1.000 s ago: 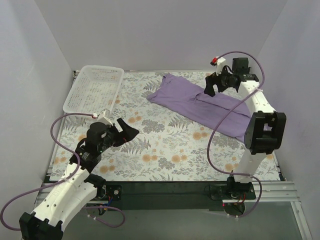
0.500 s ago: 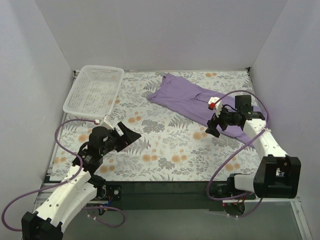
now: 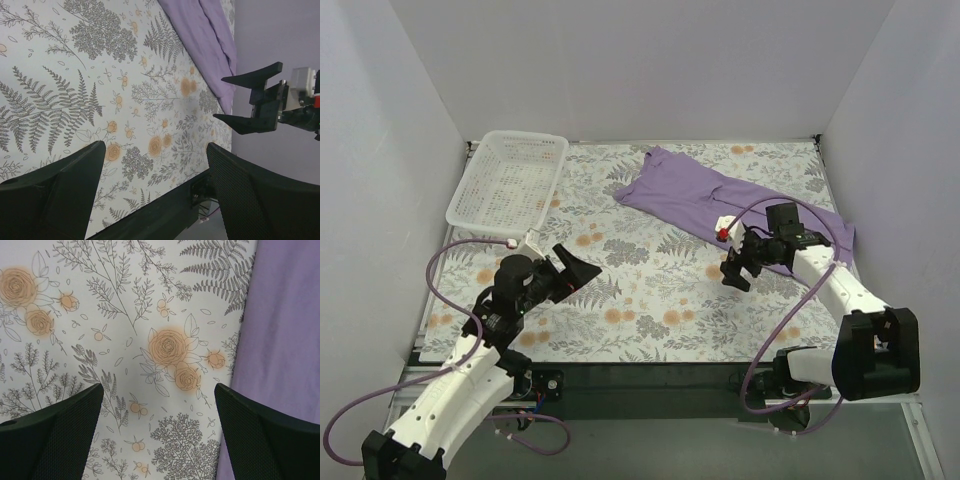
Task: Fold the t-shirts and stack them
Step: Fold the tshirt
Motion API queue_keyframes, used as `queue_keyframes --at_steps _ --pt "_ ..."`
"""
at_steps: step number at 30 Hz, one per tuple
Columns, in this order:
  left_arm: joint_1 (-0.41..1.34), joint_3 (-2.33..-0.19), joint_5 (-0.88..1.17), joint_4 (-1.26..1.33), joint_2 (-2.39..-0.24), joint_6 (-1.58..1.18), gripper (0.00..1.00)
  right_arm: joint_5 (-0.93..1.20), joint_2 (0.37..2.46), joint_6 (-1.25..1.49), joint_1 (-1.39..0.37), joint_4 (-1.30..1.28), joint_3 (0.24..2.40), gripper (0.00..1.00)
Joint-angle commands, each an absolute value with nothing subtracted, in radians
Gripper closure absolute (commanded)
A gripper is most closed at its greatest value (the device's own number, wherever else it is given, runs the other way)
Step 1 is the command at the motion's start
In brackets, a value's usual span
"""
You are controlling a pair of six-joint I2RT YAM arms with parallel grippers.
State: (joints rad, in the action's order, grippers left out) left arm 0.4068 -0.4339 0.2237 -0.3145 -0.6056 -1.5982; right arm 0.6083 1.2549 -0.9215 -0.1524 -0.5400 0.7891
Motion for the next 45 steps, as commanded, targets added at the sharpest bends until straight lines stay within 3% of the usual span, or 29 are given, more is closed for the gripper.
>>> queue_keyframes --at_steps 1,11,19,38,41,45 --pt "0.400 -0.442 0.212 -0.354 -0.574 -1.605 0.19 0.456 1.282 -0.907 -0.227 -0.476 0.834 0.02" --pt "0.400 -0.508 0.187 -0.454 -0.511 -1.585 0.19 0.134 1.465 -0.816 -0.374 -0.377 0.955 0.05" --pt "0.400 -0.522 0.167 -0.508 -0.460 -1.585 0.18 -0.026 1.627 -0.769 -0.431 -0.354 1.072 0.14" --pt "0.399 -0.511 0.172 -0.517 -0.445 -1.577 0.18 -0.155 1.850 -0.732 -0.453 -0.345 1.164 0.56" --pt "0.399 -0.511 0.173 -0.518 -0.440 -1.577 0.18 -0.163 1.874 -0.730 -0.451 -0.345 1.170 0.64" --pt "0.400 -0.508 0.173 -0.517 -0.439 -1.578 0.18 -0.161 1.884 -0.732 -0.451 -0.345 1.158 0.83"
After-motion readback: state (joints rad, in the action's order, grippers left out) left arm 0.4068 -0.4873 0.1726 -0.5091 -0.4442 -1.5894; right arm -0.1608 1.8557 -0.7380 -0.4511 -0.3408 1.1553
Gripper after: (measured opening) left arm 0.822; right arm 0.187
